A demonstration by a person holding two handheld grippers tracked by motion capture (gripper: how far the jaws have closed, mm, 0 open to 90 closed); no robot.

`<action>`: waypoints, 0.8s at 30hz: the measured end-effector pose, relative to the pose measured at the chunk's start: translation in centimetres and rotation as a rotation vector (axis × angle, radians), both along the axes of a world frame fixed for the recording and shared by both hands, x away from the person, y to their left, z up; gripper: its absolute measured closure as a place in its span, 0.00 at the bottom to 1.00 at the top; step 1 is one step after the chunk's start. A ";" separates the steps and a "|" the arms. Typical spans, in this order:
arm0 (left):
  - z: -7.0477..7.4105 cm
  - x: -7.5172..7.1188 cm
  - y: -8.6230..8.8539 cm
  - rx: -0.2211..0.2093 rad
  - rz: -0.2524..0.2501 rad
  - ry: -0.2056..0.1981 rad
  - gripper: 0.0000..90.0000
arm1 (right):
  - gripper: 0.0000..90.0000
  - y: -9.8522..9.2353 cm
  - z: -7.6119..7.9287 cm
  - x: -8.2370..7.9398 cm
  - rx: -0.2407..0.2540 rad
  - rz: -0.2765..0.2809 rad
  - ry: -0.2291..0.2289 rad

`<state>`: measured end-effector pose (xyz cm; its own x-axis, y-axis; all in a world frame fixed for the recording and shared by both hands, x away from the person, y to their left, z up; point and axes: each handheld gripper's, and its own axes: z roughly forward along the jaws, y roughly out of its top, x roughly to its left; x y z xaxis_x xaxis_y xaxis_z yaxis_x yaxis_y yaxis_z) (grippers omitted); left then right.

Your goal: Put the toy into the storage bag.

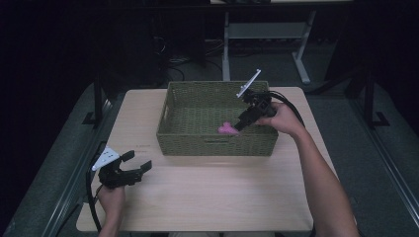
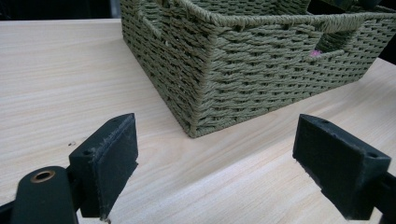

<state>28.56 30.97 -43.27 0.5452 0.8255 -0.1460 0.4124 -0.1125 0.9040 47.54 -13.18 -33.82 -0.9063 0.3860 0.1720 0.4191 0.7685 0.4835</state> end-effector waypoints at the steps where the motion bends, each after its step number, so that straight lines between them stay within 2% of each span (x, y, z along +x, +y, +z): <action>1: 0.0 0.0 0.0 -0.001 0.001 0.002 0.15 | 0.49 -0.1 0.1 -0.1 0.004 -0.004 -0.004; 10: 0.0 0.0 -0.1 0.003 -0.001 0.000 0.15 | 0.47 -1.1 1.4 -1.2 0.010 -0.017 -0.019; 17: 0.0 0.0 -0.2 0.002 -0.003 0.002 0.15 | 0.47 -2.4 2.9 -2.5 0.037 -0.025 -0.055; 24: 0.0 0.0 -0.3 0.007 -0.004 0.002 0.15 | 0.46 -3.5 3.5 -3.7 0.048 -0.039 -0.058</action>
